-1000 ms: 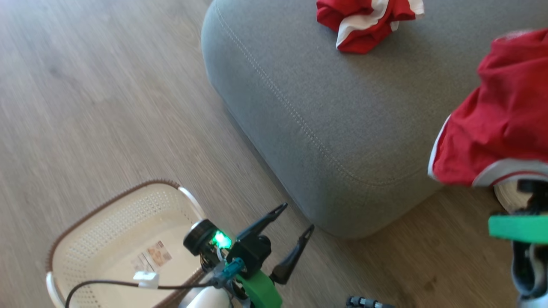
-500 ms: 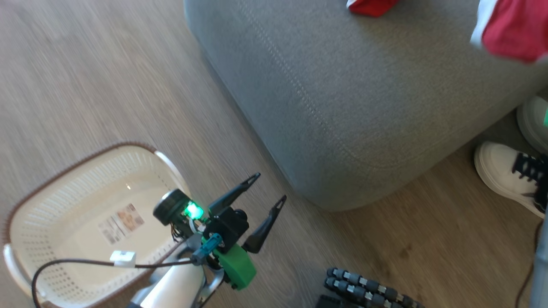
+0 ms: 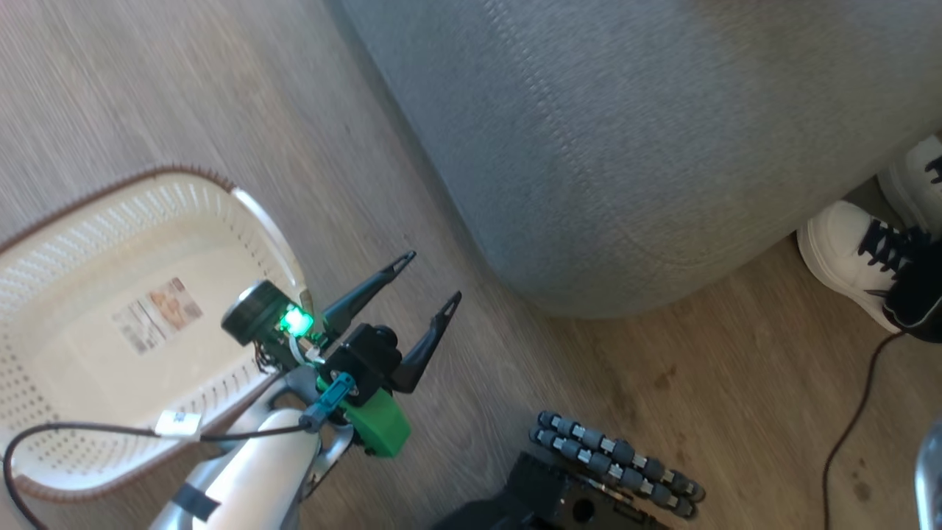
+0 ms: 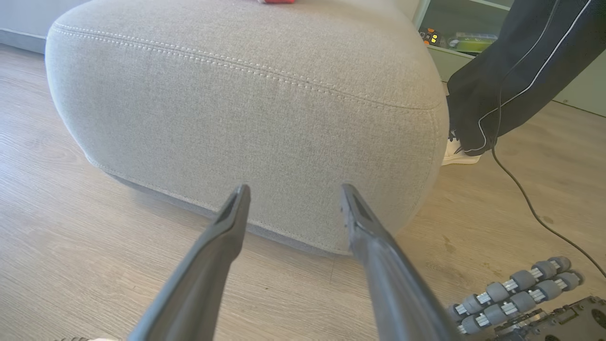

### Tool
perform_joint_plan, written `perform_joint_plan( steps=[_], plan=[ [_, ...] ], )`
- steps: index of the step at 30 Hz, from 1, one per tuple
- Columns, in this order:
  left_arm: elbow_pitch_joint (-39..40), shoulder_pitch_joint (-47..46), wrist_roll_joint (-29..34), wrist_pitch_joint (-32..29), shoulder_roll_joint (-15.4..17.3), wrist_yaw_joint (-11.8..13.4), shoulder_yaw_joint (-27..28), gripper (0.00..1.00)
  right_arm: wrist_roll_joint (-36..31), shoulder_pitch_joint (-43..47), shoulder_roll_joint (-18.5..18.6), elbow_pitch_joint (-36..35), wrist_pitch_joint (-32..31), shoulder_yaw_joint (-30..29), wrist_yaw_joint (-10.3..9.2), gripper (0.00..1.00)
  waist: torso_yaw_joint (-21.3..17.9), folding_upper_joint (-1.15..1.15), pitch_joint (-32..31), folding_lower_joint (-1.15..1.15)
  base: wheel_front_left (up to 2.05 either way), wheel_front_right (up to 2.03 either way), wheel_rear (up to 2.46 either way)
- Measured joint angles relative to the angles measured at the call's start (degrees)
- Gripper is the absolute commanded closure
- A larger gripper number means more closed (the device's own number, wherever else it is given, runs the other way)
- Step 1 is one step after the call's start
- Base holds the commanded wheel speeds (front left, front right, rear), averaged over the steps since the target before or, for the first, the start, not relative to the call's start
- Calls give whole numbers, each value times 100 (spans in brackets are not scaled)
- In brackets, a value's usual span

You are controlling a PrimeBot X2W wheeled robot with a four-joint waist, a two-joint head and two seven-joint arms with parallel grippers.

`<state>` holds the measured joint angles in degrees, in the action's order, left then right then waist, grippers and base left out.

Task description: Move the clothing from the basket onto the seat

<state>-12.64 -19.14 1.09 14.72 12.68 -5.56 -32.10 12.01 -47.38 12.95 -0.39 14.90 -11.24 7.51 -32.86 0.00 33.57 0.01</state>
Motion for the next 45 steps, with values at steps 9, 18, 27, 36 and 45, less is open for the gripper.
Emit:
perform_joint_plan(
  steps=[9, 18, 27, 36, 45],
  plan=[
    [63, -364, 49, 0, 105, 100, -207, 0, -287, -916, 541, 1225, 5, -436, 0, 100, 367, 0, 475, 0, 0, 0, 0],
    [169, -556, 47, 0, 118, 223, -391, 0, -530, -1479, 701, 2599, 5, -1213, 0, 100, 780, 0, 715, 0, 0, 0, 0],
    [168, -598, 40, 0, 138, 305, -576, 0, -1592, -2066, 732, 3253, 5, -2173, 0, 100, 994, 0, 914, -1, 0, 0, 0],
    [246, -721, -18, 0, 144, 510, -592, 0, -1991, -2413, 659, 3576, 5, -2565, 0, 100, 1254, 0, 1190, -1, 0, 0, 0],
    [263, -814, -56, 0, 164, 645, -601, 0, -2817, -2468, 656, 5277, 5, -2848, 0, 100, 1380, 0, 1372, 0, 0, 0, 0]
  ],
)
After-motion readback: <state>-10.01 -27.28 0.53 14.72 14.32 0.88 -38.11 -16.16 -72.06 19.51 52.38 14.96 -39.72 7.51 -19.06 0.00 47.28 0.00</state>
